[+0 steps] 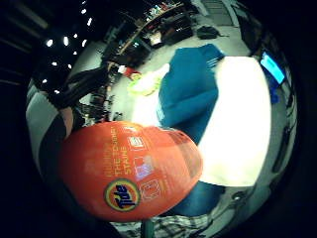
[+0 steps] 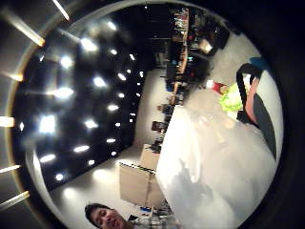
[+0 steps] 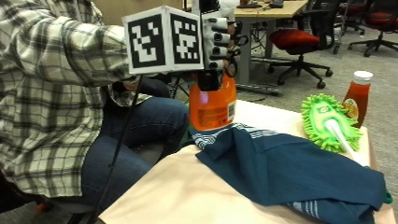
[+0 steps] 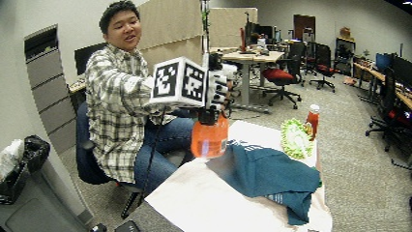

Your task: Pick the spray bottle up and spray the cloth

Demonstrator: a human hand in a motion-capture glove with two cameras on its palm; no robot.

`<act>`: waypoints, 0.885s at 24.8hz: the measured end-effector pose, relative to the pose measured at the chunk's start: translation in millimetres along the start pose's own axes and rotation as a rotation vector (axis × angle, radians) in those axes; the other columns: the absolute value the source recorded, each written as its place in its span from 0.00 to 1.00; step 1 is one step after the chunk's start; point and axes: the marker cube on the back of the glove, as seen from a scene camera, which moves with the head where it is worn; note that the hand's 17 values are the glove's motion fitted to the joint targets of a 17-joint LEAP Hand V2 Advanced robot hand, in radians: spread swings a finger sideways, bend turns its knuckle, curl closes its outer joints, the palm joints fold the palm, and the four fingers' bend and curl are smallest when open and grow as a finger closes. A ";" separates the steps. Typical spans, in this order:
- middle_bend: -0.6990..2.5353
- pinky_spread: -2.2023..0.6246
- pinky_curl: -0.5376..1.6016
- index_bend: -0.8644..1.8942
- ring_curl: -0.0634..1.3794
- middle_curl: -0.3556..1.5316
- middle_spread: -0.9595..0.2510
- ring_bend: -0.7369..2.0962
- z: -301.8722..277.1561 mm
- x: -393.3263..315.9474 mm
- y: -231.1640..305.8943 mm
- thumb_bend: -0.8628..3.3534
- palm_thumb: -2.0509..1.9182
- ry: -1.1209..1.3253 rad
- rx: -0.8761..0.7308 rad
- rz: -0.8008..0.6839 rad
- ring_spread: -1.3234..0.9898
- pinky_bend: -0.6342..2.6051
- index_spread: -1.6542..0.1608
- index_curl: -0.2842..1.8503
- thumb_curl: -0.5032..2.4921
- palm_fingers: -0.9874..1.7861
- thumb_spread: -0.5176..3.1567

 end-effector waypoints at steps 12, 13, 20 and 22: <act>0.40 0.76 0.43 0.45 0.37 0.46 0.70 0.46 129.6 -22.8 -4.6 0.20 0.79 -0.304 -0.212 -0.129 0.49 0.27 0.77 0.41 0.42 0.80 0.12; 0.40 0.76 0.43 0.45 0.37 0.46 0.70 0.45 136.8 -18.1 -8.8 0.20 0.80 -0.306 -0.211 -0.124 0.49 0.27 0.77 0.41 0.42 0.80 0.13; 0.39 0.76 0.43 0.44 0.37 0.46 0.70 0.45 174.0 15.8 -29.9 0.20 0.80 -0.245 -0.210 -0.104 0.50 0.26 0.78 0.41 0.42 0.78 0.14; 0.39 0.76 0.44 0.44 0.37 0.46 0.70 0.45 182.9 21.8 -30.7 0.20 0.80 -0.240 -0.228 -0.098 0.50 0.26 0.78 0.41 0.42 0.78 0.14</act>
